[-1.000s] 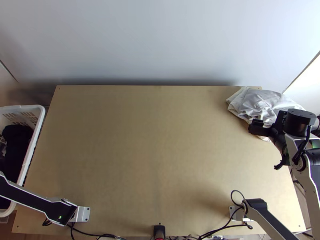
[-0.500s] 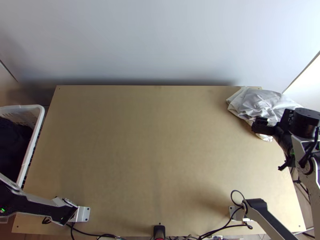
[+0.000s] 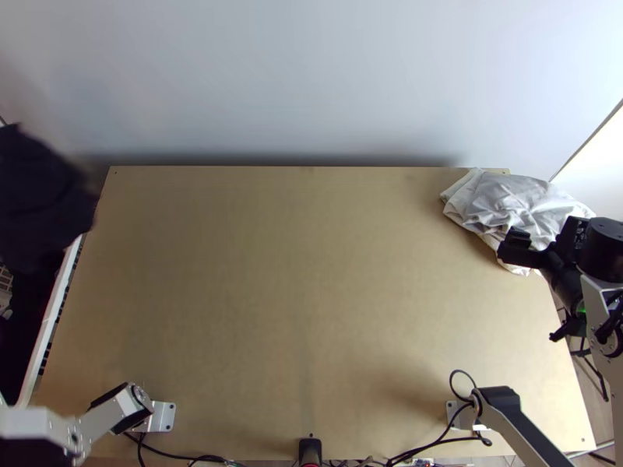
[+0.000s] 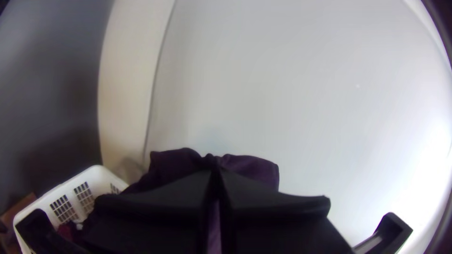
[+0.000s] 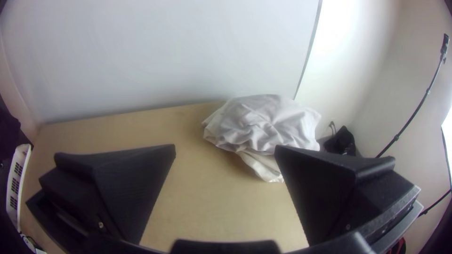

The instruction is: Fold the t-shirt

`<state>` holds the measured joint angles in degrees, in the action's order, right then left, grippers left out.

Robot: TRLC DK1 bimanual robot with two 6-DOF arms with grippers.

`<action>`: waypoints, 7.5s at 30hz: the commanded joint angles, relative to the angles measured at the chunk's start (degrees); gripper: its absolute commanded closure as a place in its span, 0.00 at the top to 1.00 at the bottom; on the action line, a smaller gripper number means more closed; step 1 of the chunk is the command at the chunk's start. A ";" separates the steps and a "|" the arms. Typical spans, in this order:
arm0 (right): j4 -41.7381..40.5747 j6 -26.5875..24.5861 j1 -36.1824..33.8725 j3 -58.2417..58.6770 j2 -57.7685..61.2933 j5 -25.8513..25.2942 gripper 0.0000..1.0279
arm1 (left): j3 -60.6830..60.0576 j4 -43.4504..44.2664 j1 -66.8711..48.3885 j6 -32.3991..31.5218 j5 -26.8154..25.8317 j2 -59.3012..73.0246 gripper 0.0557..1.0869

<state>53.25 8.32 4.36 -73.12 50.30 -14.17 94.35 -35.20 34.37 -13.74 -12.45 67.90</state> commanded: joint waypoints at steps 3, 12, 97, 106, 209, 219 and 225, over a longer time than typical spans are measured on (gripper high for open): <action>0.80 -0.05 -0.84 -0.18 -1.61 0.02 0.95 | -0.39 -4.00 -25.14 -0.06 0.23 -6.46 0.04; 2.47 0.12 -1.99 -0.09 -3.11 0.02 0.95 | -13.31 -9.80 -50.98 -1.47 0.14 -10.68 0.04; 6.69 -1.81 65.78 -29.18 59.21 14.70 0.85 | -39.59 -16.13 -29.18 7.67 5.15 -15.87 0.94; 6.60 -2.16 66.66 -33.66 67.91 16.11 0.63 | -42.75 -14.02 -29.10 8.55 5.24 -15.43 0.94; -20.47 -40.57 56.02 -56.96 50.42 -15.36 0.03 | -32.82 -14.90 -60.65 2.49 4.98 -18.06 0.94; -15.37 -33.19 47.14 -47.64 45.76 -9.29 0.03 | -32.56 -15.07 -60.12 2.49 5.06 -17.01 0.94; -15.11 -36.00 54.17 -48.25 46.46 -9.03 0.03 | -34.05 -15.69 -59.86 2.49 5.06 -18.15 0.94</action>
<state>37.32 -26.63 54.68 -122.48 97.06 -24.14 61.52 -50.46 -25.80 -11.35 -7.46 50.50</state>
